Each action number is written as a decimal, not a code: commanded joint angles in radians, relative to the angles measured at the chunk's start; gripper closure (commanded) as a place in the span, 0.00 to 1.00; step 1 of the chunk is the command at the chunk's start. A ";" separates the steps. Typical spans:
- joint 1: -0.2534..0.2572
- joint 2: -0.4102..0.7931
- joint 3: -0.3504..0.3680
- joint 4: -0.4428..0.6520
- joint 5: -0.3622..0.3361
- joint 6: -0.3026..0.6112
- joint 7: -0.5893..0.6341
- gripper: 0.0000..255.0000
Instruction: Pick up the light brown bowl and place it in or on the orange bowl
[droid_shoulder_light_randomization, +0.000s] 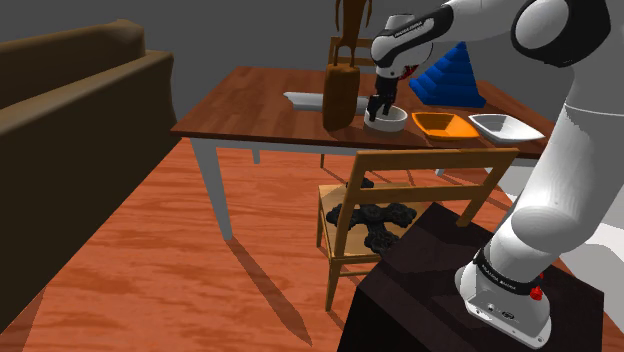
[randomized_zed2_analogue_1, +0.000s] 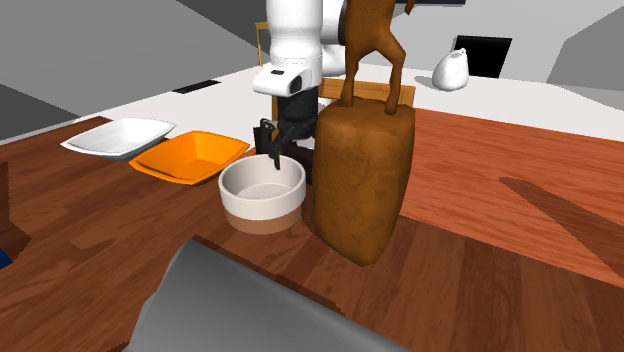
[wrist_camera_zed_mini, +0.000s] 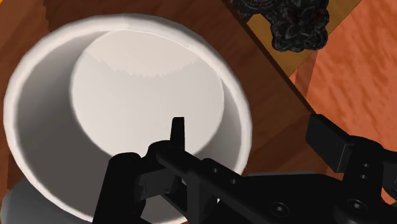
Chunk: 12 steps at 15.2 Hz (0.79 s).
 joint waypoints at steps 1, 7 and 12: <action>-0.002 0.014 0.001 -0.010 0.006 0.023 -0.005 0.00; -0.004 0.040 0.004 -0.040 0.016 0.078 -0.012 0.00; -0.004 0.040 0.004 -0.040 0.016 0.078 -0.012 0.00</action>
